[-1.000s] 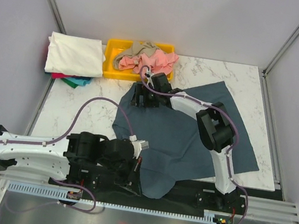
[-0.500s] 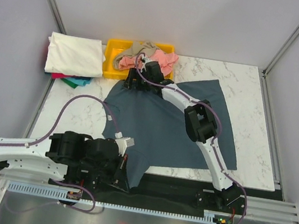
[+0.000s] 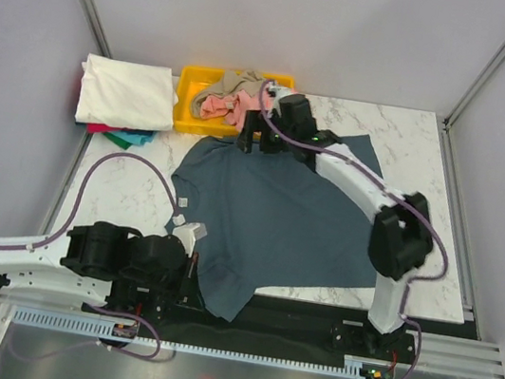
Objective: Fold and stack the t-shirts
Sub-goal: Flatten the tshirt out, then fold the tshirt
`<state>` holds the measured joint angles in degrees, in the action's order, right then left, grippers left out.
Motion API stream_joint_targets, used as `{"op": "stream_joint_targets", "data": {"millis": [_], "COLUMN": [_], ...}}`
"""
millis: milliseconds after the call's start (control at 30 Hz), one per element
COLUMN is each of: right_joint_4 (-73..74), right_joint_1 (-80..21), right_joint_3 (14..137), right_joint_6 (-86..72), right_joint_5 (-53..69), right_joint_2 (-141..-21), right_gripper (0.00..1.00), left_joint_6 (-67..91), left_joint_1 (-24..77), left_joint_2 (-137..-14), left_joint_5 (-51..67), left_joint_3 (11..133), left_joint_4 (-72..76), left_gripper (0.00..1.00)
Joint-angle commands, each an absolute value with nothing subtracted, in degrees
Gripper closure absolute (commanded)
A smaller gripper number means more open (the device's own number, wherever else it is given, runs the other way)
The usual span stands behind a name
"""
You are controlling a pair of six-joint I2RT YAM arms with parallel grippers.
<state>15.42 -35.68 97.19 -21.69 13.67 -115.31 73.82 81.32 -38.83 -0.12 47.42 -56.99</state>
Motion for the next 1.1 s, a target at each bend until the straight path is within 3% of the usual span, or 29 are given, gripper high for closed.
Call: {"op": "stream_joint_targets", "data": {"millis": [0, 133, 267, 667, 800, 867, 900, 1067], "right_joint_4": [23.45, 29.77, 32.96, 41.57, 39.9, 39.11, 38.68, 35.95], "right_joint_1": [-29.82, -8.86, 1.29, 16.96, 18.63, 18.63, 18.63, 18.63], "right_joint_3": [84.45, 61.3, 44.86, 30.77, 25.15, 23.47, 22.25, 20.13], "right_joint_6": [-29.21, -39.0, -42.44, -54.49, -57.47, -60.73, -60.82, -60.73], "right_joint_5": [-10.48, -10.72, -15.73, -17.4, -12.67, -11.87, -11.69, -10.46], "right_joint_2": [-95.69, -79.57, -69.01, -56.87, -51.87, -50.54, -50.1, -48.34], "right_gripper": [0.02, 0.02, 0.02, 0.06, 0.14, 0.24, 0.34, 0.56], "left_joint_6": [72.08, 69.79, 64.45, 57.92, 56.69, 56.25, 56.25, 55.9], "left_joint_1": [81.04, 81.04, 80.95, 77.87, 77.26, 77.08, 76.65, 75.5], "left_joint_2": [-39.45, -43.75, -45.7, -44.47, -44.47, -44.39, -44.21, -42.98], "left_joint_5": [-6.23, -9.83, -10.64, -7.21, -5.8, -5.71, -5.63, -4.83], "left_joint_3": [46.76, 47.02, 46.06, 42.28, 41.84, 41.75, 41.66, 40.78], "left_joint_4": [-58.01, -57.48, -52.92, -44.48, -43.33, -43.24, -43.33, -42.98], "left_gripper": [0.98, 0.98, 0.98, 0.98, 0.98, 0.98, 0.98, 0.98]}}
